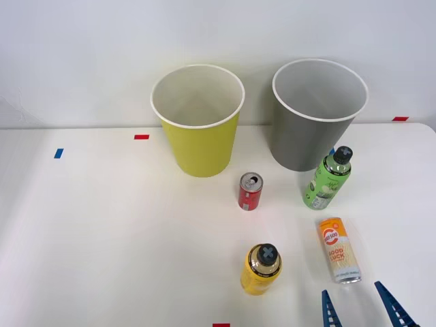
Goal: Put cans in the gray bin, plastic bottles in the light green bin
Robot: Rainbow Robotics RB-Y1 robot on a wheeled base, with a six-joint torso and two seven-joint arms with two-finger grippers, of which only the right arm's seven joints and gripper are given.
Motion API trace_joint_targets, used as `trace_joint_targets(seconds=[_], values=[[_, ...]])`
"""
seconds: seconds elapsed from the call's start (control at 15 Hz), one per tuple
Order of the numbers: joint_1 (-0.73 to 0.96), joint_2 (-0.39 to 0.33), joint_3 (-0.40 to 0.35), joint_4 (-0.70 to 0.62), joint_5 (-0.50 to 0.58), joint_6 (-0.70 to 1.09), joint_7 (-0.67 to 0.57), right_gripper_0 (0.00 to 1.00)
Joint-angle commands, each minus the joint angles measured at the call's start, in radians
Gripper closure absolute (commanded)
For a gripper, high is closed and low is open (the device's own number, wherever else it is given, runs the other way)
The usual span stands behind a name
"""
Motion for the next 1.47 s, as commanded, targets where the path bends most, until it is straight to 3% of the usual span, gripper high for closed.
trace_joint_targets(seconds=[0.07,1.47], values=[[0.000,0.000,0.000,0.000,0.000,0.000,0.000,0.02],[0.000,0.000,0.000,0.000,0.000,0.000,0.000,0.02]])
